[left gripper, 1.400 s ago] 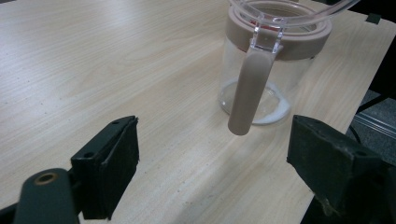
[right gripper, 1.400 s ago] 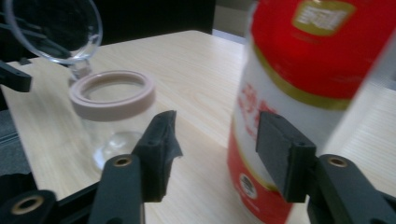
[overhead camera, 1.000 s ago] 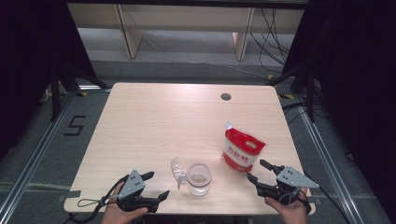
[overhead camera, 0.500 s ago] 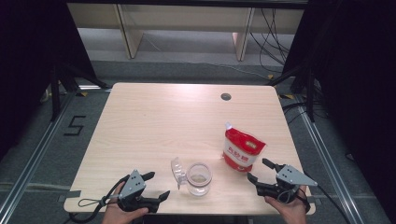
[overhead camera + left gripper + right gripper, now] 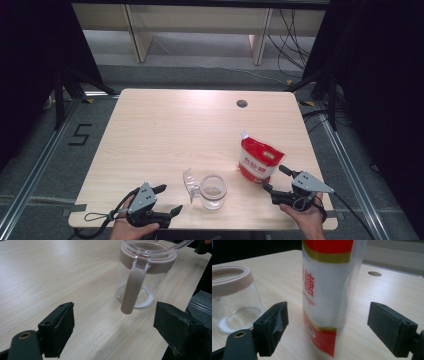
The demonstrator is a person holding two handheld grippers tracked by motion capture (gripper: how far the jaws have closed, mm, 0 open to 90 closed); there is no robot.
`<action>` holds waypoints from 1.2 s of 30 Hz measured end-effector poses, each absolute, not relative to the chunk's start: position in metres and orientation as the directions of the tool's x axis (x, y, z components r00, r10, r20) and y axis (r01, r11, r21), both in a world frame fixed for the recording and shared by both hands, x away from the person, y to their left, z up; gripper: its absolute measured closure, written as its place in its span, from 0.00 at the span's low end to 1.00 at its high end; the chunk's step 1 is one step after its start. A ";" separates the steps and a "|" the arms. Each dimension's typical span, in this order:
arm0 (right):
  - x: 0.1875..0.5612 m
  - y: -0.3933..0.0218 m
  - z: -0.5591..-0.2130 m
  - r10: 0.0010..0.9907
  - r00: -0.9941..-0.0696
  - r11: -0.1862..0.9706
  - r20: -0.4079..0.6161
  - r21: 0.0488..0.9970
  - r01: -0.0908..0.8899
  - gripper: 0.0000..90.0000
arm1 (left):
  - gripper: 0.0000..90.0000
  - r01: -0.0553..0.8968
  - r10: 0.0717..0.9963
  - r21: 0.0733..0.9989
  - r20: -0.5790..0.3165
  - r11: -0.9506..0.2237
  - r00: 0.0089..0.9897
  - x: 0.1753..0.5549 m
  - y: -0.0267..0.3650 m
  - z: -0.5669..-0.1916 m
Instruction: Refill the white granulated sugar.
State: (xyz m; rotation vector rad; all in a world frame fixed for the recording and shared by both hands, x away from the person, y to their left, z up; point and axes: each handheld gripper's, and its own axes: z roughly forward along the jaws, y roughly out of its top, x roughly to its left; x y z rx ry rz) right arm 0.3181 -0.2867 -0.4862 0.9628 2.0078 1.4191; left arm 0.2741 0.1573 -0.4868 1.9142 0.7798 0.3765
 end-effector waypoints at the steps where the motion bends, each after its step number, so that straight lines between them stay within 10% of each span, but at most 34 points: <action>1: 0.318 -0.287 -0.486 0.779 -0.627 0.208 0.003 0.942 0.262 0.20 | 0.18 0.355 0.664 0.886 -0.074 -0.298 0.744 0.274 0.157 -0.487; 36: 0.358 -0.254 -0.508 0.721 -0.693 0.175 -0.002 0.968 0.179 0.32 | 0.18 0.352 0.656 0.881 -0.066 -0.315 0.752 0.272 0.156 -0.488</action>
